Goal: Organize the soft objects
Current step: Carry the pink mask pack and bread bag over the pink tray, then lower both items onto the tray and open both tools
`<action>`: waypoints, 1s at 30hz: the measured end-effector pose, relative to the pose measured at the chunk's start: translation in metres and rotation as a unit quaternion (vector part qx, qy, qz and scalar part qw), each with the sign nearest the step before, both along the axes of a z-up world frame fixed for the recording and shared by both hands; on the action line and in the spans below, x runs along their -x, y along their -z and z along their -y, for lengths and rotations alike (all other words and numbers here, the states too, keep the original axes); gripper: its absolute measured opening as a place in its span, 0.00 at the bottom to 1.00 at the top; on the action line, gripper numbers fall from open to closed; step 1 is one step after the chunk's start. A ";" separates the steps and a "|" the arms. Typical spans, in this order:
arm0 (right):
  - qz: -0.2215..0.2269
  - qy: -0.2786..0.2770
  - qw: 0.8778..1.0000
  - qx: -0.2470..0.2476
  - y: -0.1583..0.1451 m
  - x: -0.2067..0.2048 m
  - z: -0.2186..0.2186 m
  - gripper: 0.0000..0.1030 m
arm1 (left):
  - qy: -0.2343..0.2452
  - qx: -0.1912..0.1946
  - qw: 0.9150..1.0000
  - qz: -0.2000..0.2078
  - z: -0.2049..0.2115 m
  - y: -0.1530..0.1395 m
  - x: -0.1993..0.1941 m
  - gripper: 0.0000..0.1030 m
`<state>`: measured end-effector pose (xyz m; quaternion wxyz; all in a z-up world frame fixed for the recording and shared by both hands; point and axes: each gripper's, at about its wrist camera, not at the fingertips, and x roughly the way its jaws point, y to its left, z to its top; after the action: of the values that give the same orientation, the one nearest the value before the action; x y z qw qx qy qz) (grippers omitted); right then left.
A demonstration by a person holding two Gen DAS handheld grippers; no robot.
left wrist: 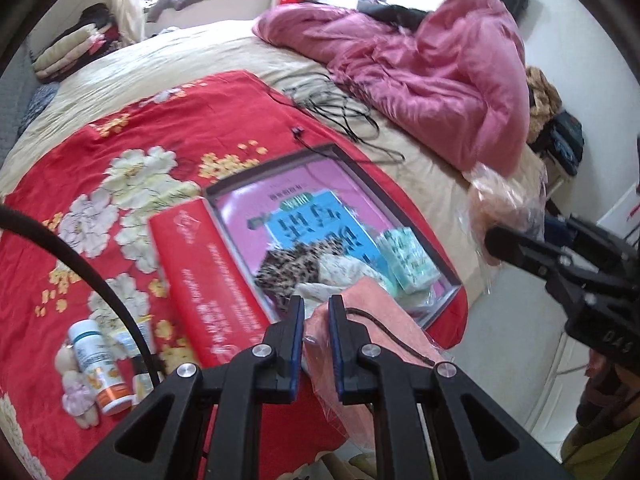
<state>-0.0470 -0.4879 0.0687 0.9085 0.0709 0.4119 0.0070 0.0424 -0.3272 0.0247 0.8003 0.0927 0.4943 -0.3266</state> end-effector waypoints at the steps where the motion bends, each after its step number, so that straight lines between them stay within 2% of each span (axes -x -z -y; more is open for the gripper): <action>1: -0.002 0.001 1.000 -0.002 0.003 -0.001 0.002 0.43 | 0.005 -0.003 1.000 0.000 0.006 0.006 0.002 0.12; 9: -0.024 -0.004 1.000 -0.006 0.022 -0.012 0.012 0.43 | 0.016 -0.021 1.000 -0.004 0.032 0.041 -0.001 0.12; 22: -0.081 -0.051 0.995 -0.001 0.073 -0.070 -0.007 0.44 | -0.002 -0.027 1.000 -0.008 0.033 0.065 -0.032 0.12; 30: -0.117 -0.055 0.992 0.002 0.108 -0.108 -0.005 0.43 | -0.012 -0.006 1.000 -0.022 0.030 0.070 -0.040 0.12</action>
<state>0.0605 -0.4825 -0.0396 0.8526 0.0463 0.5183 0.0474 0.0820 -0.3576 -0.0448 0.7922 0.0842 0.5151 -0.3161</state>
